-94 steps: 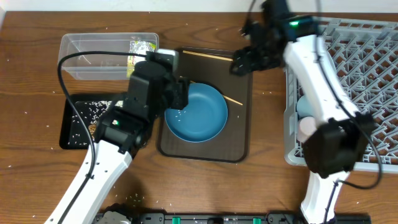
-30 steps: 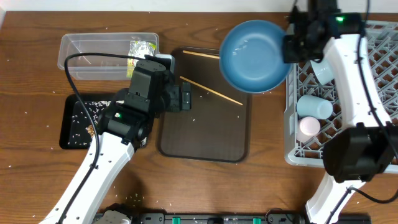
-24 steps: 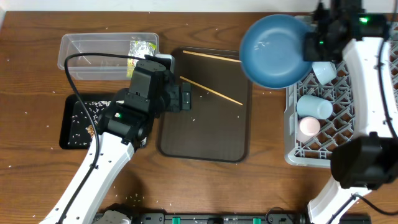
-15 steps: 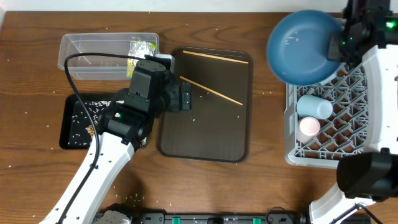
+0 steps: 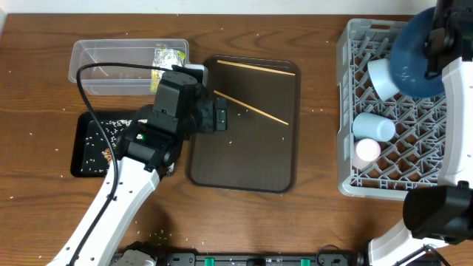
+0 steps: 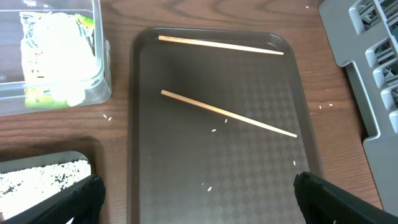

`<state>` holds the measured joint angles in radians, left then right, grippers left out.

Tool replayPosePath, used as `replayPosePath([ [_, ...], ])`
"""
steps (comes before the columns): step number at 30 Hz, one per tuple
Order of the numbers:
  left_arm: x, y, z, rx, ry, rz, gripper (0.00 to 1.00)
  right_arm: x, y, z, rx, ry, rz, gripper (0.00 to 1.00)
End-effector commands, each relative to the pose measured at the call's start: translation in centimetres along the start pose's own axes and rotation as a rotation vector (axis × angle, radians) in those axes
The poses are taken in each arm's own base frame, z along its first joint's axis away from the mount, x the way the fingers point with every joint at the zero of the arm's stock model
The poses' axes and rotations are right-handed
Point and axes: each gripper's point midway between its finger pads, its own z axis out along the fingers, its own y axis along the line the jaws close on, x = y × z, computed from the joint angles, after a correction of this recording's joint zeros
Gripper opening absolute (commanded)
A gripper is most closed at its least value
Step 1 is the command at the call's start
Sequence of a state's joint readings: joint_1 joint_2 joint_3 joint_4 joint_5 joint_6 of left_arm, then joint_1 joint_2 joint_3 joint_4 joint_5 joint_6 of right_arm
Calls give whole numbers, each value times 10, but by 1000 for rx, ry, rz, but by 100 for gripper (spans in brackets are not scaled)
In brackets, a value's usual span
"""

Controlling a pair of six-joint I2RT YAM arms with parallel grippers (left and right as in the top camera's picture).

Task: Sort waste into correct bins and load items into the dishwasher rack
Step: 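Grasp the large blue bowl rim with the right gripper and lift it right, then lower the large blue bowl into the gray rack and release it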

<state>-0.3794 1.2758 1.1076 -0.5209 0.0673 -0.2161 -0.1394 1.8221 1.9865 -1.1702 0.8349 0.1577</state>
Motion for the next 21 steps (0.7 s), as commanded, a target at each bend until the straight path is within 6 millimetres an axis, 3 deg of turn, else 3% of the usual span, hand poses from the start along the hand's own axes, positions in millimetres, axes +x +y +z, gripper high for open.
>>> replayPosePath([
  [1,-5,3,-1,-14,-10,-7,98,-12,-47,-7,171,-56,100,1],
  [12,-5,3,-1,-14,-10,-7,98,-20,-110,32,281,-65,301,1],
  [21,-5,3,-1,-14,-10,-7,98,-33,-148,52,325,-99,313,1],
])
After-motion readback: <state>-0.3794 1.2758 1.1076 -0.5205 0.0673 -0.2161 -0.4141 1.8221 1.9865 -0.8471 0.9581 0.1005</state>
